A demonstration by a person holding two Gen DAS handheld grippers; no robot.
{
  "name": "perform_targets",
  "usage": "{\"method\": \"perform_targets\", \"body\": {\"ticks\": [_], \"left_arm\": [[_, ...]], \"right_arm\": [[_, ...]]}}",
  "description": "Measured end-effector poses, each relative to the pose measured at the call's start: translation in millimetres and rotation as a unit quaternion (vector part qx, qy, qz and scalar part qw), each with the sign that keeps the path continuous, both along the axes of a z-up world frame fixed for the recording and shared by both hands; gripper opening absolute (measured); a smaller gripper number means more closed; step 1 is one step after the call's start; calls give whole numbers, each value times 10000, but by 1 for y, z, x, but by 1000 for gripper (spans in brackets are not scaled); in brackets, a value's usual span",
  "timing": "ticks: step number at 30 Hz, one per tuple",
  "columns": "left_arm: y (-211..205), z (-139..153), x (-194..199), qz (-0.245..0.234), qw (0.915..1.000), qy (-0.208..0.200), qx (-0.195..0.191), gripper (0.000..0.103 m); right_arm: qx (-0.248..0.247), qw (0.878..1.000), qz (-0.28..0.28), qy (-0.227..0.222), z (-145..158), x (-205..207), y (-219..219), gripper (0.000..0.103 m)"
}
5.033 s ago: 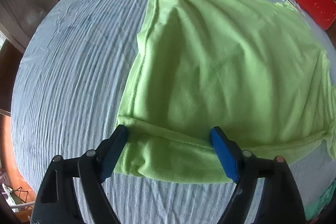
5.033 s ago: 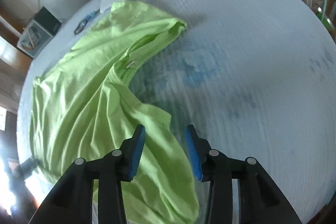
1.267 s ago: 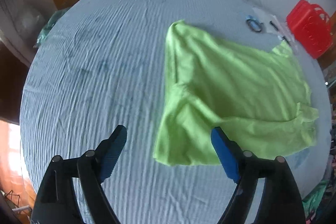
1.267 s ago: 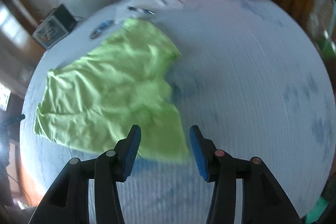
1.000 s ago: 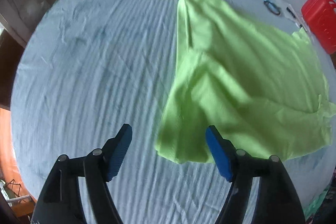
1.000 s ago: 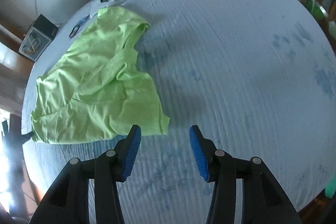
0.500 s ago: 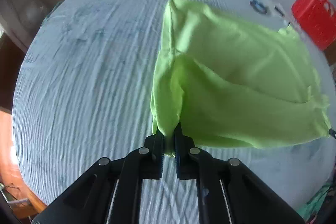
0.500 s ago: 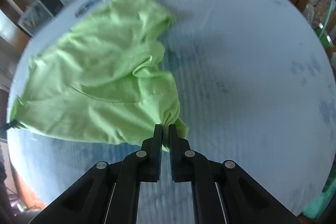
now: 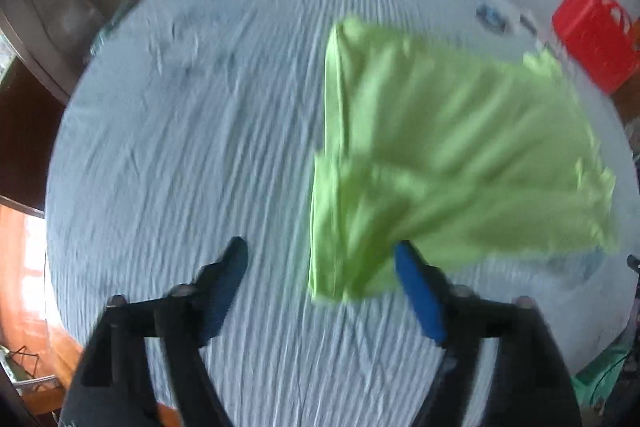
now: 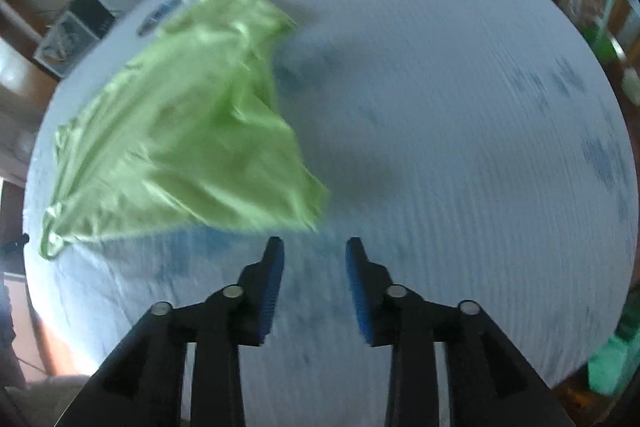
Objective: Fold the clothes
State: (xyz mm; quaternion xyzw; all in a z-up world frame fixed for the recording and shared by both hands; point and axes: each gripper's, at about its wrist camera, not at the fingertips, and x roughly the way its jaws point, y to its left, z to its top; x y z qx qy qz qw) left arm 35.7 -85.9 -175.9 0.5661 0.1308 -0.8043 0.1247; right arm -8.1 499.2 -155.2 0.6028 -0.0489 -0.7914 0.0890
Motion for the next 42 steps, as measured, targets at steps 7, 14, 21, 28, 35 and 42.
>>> {"method": "perform_targets", "body": {"ticks": [7, 14, 21, 28, 35, 42], "left_arm": [[-2, -18, -37, -67, 9997, -100, 192, 77], [-40, -36, -94, 173, 9991, -272, 278, 77], [-52, -46, -185, -41, 9985, -455, 301, 77], [-51, -71, -224, 41, 9966, -785, 250, 77], [-49, -79, -235, -13, 9957, -917, 162, 77], [-43, -70, -229, -186, 9973, -617, 342, 17]], "right_arm": [[-276, 9989, 370, 125, -4, -30, -51, 33], [282, 9982, 35, -524, -32, -47, -51, 30], [-158, 9994, 285, 154, 36, -152, -105, 41], [27, 9973, 719, 162, 25, -288, -173, 41], [379, 9940, 1015, -149, -22, -363, -221, 45], [966, 9843, 1412, -425, -65, -374, -244, 37]]}}
